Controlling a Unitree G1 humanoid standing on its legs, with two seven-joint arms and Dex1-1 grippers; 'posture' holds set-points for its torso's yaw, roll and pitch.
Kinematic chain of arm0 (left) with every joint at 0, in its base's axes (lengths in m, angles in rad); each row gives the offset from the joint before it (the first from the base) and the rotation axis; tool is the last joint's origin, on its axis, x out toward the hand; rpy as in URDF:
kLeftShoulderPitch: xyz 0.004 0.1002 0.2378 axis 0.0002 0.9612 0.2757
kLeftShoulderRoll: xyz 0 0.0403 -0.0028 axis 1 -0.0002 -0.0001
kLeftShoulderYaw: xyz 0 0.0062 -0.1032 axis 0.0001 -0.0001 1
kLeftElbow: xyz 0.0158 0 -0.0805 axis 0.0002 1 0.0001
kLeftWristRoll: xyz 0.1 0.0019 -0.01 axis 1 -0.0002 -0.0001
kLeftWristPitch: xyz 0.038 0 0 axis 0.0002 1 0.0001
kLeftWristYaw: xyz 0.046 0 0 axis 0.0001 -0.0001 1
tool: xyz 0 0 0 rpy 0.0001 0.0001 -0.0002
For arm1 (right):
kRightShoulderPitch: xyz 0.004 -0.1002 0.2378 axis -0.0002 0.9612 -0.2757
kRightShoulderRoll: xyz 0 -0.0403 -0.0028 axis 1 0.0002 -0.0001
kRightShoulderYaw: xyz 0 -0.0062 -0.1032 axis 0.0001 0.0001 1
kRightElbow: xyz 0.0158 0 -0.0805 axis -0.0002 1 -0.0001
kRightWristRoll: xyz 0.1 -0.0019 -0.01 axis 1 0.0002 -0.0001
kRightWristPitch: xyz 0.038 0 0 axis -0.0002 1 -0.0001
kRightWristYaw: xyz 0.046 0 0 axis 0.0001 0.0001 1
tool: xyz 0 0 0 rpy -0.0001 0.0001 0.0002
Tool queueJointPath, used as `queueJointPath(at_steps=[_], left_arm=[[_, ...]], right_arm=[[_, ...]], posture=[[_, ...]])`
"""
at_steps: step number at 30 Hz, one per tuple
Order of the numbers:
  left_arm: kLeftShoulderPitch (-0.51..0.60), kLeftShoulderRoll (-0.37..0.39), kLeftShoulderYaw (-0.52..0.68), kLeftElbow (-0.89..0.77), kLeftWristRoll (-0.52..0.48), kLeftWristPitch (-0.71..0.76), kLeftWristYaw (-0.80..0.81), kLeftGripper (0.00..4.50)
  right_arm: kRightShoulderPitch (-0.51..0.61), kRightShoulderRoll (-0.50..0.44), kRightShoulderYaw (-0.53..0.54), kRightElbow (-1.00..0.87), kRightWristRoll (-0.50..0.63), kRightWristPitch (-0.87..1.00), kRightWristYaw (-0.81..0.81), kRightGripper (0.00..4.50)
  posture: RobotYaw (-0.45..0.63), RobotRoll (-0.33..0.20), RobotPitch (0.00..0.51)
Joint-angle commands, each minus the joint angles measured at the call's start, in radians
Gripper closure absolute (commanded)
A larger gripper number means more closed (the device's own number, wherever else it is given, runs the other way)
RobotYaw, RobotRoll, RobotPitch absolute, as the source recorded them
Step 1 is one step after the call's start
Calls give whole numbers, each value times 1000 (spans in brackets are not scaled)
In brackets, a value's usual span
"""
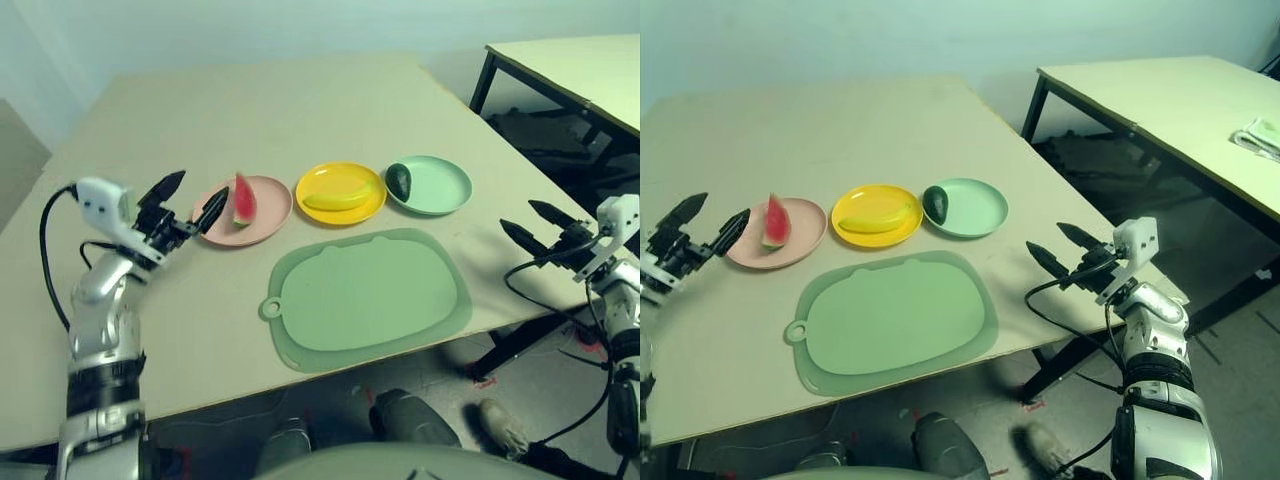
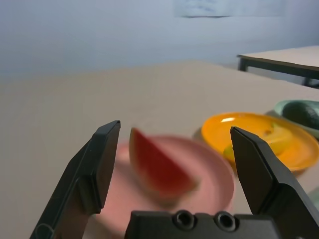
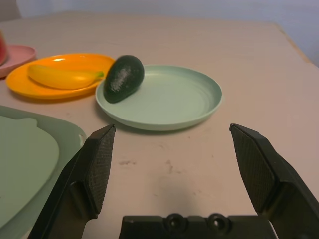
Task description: Place the fruits into color-matched plates.
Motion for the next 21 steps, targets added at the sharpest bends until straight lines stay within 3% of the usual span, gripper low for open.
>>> queueJointPath(at_steps=[1,12,15,17,21], left_arm=[[49,-31,-8,-45,-1,-11,34,22],[195,-96,5,-76,-1,-60,99,22],[202,-103,-8,-92,3,-61,119,22],[208,-113,-19,-102,6,-66,125,22],[205,-125,-35,-111,10,-62,142,22]], right_arm=[[-23,-13,-34,60,-9,-29,-36,0],[-75,-28,-89,156,-18,-49,-109,0],[-102,-43,-94,180,-26,-52,-136,0],[-113,-60,-98,195,-34,-51,-143,0],[-130,-100,-104,216,-42,-26,-135,0]], posture=[[-164,0,29],[-125,0,58],[-83,0,93],[-89,0,71],[-101,0,90]])
